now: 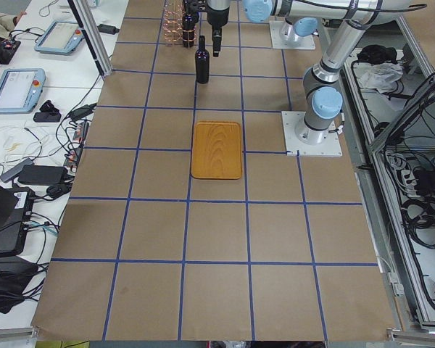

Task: Take wine from basket and place on tray
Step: 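Raise the right gripper back over the rack while the left gripper moves toward the bottle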

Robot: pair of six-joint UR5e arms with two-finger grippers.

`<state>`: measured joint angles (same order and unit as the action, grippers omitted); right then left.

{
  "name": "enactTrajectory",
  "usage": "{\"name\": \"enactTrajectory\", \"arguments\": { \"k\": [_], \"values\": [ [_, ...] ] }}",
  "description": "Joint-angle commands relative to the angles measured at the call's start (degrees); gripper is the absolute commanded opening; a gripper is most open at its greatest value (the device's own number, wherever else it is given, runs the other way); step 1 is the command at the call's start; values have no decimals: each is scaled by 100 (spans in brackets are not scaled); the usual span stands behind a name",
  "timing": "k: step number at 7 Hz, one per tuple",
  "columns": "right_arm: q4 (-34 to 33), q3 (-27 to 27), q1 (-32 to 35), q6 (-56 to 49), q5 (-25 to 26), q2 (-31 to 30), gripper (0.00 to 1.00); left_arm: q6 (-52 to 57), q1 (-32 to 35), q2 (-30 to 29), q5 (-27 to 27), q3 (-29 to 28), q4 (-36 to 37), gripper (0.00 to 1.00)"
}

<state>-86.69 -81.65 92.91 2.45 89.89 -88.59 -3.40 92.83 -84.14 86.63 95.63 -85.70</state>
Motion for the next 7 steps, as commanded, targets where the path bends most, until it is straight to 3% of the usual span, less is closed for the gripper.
{"name": "enactTrajectory", "arguments": {
  "k": [1,3,7],
  "values": [
    [213,9,-54,-8,-32,-159,100,-12,654,-346,-59,-384,159,100],
    [223,0,-45,-25,-6,-168,100,-12,1147,-1083,-59,-974,220,100],
    [205,-9,-45,-34,11,-159,100,-239,1623,-1982,-50,-1056,677,100]
  ]
}}
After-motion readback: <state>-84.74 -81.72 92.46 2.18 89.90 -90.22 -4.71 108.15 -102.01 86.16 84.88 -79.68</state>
